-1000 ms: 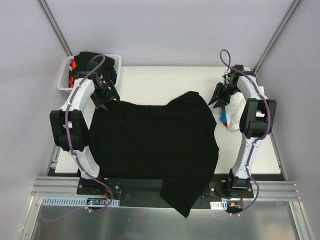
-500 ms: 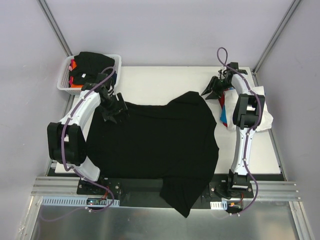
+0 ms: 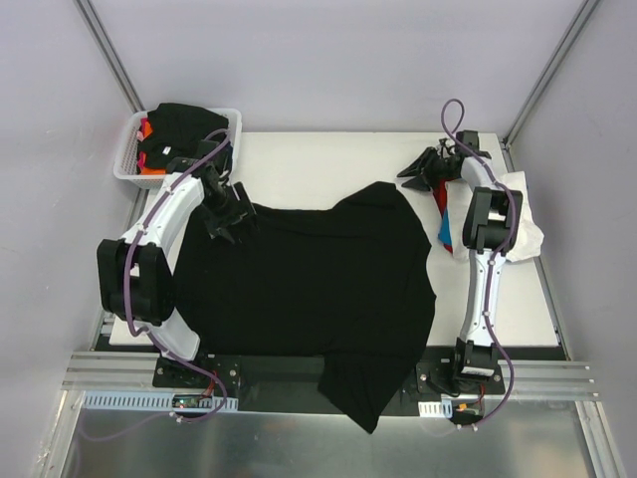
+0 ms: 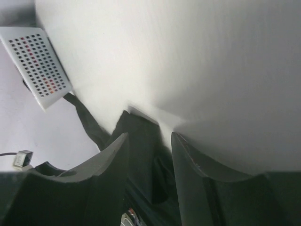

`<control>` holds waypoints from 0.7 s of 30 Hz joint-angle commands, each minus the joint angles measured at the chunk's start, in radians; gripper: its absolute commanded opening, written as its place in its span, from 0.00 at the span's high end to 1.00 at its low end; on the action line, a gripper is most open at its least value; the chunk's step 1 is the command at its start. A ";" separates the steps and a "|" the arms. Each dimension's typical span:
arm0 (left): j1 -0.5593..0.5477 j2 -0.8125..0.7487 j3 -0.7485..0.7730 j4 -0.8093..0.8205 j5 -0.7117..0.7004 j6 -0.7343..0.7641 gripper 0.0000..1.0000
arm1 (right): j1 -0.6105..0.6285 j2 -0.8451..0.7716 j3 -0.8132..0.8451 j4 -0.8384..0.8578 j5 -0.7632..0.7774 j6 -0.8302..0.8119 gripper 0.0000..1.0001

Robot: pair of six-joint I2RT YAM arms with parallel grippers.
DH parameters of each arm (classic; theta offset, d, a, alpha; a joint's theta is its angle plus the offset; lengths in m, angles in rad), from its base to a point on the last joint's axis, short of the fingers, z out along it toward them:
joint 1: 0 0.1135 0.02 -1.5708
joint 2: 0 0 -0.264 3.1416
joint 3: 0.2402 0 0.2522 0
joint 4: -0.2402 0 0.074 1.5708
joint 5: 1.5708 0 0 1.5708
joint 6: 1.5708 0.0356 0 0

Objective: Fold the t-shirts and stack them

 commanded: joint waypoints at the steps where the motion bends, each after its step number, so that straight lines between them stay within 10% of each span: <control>1: -0.025 0.020 0.032 -0.068 -0.036 -0.034 0.33 | 0.013 0.033 0.037 0.101 -0.055 0.067 0.56; 21: -0.053 0.049 0.046 -0.081 -0.062 -0.024 0.33 | 0.070 -0.088 -0.107 0.114 -0.047 0.057 0.60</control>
